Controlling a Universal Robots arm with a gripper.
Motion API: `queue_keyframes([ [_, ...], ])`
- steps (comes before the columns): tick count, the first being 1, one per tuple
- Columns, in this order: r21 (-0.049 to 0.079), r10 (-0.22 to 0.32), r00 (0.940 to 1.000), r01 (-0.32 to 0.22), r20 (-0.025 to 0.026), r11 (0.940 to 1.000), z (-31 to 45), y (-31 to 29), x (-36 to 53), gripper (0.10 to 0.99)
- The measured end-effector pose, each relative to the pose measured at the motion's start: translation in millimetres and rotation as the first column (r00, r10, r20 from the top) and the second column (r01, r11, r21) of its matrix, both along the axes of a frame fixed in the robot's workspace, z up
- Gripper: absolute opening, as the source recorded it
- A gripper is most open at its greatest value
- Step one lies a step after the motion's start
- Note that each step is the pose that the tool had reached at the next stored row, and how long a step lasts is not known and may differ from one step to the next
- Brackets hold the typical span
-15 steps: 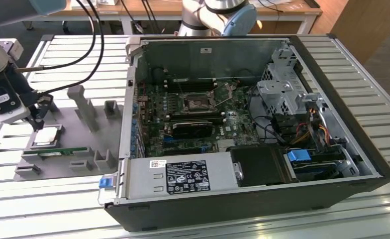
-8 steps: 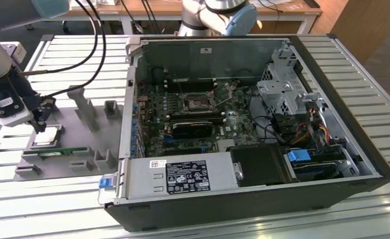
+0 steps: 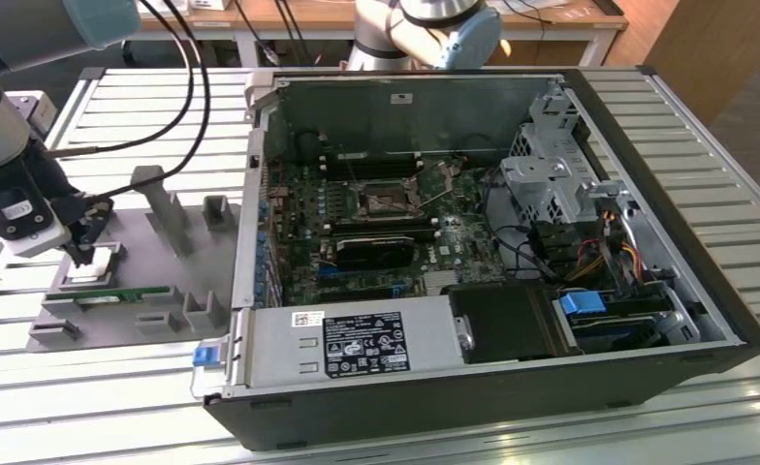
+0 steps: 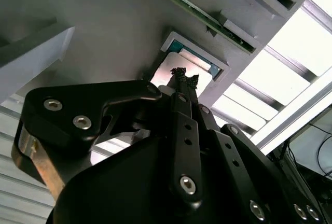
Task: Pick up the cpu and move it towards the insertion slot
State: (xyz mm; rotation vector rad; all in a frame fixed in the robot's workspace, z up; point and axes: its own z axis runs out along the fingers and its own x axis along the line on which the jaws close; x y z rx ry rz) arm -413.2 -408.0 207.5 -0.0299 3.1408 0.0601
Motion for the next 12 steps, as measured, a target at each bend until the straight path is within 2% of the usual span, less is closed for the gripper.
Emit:
queue_keyframes([
  [5, 0.0, 0.0, 1.0, 0.0, 0.0, 1.0, -7.7, -0.3, 0.2, 0.102],
  [12, -0.003, -0.011, 0.9999, 0.011, -0.0002, 0.9999, -10.3, -0.3, 0.1, 0.102],
])
